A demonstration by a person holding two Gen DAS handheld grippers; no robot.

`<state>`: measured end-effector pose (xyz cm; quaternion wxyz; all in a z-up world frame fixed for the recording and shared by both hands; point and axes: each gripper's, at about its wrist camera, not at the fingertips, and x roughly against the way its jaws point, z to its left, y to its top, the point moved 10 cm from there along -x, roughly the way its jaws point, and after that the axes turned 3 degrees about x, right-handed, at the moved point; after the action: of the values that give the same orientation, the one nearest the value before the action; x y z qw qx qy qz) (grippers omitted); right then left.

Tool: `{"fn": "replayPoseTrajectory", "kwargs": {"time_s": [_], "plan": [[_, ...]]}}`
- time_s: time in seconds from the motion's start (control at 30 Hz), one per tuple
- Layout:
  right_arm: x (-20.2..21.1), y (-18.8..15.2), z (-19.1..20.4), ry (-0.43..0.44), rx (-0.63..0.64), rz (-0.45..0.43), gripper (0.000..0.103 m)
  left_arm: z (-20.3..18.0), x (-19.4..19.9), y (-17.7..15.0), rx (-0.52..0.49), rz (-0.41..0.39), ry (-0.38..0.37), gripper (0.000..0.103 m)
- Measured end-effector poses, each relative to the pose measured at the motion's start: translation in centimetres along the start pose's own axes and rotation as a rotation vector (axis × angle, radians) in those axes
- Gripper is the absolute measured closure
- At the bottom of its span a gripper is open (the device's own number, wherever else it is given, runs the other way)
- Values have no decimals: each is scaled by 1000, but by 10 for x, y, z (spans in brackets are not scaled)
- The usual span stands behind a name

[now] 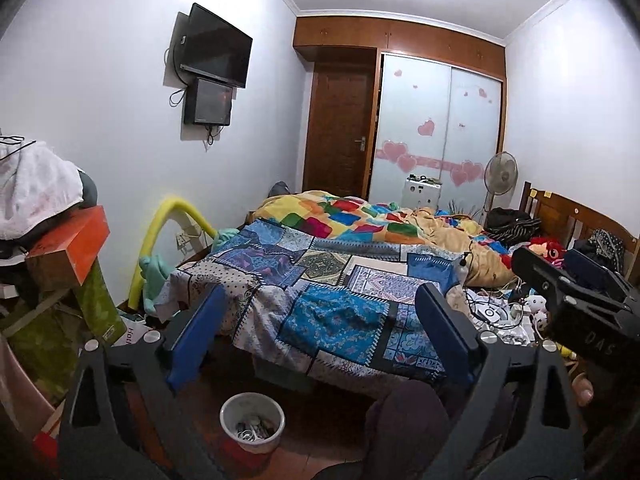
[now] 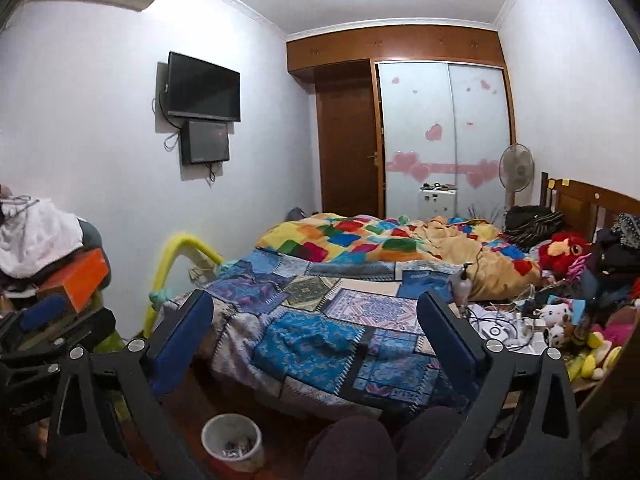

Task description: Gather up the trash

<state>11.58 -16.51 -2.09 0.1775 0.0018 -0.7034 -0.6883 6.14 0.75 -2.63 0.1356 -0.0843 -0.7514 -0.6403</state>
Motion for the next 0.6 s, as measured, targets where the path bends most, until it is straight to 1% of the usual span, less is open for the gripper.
{"fn": "replayPoseTrajectory", "kwargs": {"time_s": [0.27, 0.6], "plan": [[8, -10, 1, 13, 4, 22, 1, 5, 2, -7, 2, 12, 1, 7], [9, -15, 5, 41, 9, 51, 1, 10, -1, -15, 13, 34, 12, 7]]}}
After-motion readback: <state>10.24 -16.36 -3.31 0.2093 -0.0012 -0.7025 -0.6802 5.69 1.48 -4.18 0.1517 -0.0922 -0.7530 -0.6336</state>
